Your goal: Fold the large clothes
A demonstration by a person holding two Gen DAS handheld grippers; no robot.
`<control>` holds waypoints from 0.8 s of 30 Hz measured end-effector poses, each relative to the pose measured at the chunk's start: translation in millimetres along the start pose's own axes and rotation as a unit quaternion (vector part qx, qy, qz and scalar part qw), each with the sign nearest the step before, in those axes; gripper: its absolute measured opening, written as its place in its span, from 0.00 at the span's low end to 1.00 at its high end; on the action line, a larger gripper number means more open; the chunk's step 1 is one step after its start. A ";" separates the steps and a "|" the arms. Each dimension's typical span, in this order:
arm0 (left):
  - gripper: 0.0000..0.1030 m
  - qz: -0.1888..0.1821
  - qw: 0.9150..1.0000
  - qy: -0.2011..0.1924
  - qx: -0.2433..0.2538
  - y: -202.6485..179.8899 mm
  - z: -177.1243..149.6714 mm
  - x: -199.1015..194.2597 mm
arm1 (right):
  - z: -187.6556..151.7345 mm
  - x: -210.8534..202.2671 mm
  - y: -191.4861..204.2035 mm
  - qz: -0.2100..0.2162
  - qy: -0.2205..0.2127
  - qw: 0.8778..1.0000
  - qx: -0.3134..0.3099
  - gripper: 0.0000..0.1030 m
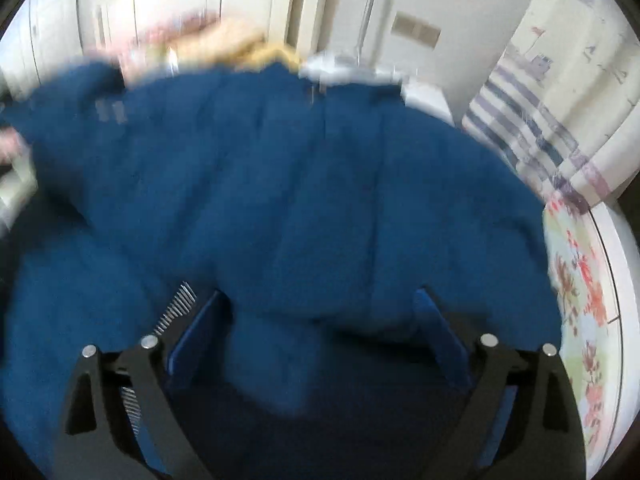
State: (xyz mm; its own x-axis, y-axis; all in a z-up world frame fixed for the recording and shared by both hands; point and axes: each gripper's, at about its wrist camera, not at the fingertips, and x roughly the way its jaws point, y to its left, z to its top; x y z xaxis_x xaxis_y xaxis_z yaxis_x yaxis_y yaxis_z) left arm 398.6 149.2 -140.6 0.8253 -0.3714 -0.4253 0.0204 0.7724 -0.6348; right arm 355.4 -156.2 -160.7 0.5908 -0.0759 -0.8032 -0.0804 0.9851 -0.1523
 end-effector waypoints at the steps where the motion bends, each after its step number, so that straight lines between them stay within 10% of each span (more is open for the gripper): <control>1: 0.90 0.001 1.000 -0.022 -0.019 6.5 7.1 -11.2 | -4.1 1.6 -8.0 0.016 -0.014 0.999 0.027 0.98; 5: 0.91 0.027 0.972 -0.137 -0.190 80.1 46.6 -78.8 | -7.6 2.8 -12.5 0.020 -0.021 0.999 0.031 0.98; 10: 0.91 0.083 0.935 -0.168 -0.300 178.2 90.8 -108.7 | -7.4 5.2 -17.0 0.024 -0.023 0.999 0.033 0.98; 15: 0.73 0.107 0.946 -0.148 -0.268 213.6 137.4 -90.4 | -6.0 6.3 -17.1 0.026 -0.023 0.999 0.036 0.98; 18: 0.12 0.108 0.948 -0.111 -0.279 230.7 146.0 -68.5 | -6.9 4.9 -16.9 0.029 -0.025 0.999 0.037 0.98; 24: 0.04 0.126 0.966 -0.183 -0.130 124.5 152.9 -83.8 | -12.3 -16.0 -42.9 0.082 -0.095 0.987 0.104 0.92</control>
State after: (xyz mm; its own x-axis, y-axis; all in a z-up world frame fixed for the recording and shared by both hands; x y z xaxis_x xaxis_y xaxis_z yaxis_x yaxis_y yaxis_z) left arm 418.3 355.3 -85.4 0.9308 0.0560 -0.3612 -0.3108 0.6415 -0.7013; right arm 339.4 -199.2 -148.4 0.7250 0.0972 -0.6818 -0.0319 0.9937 0.1077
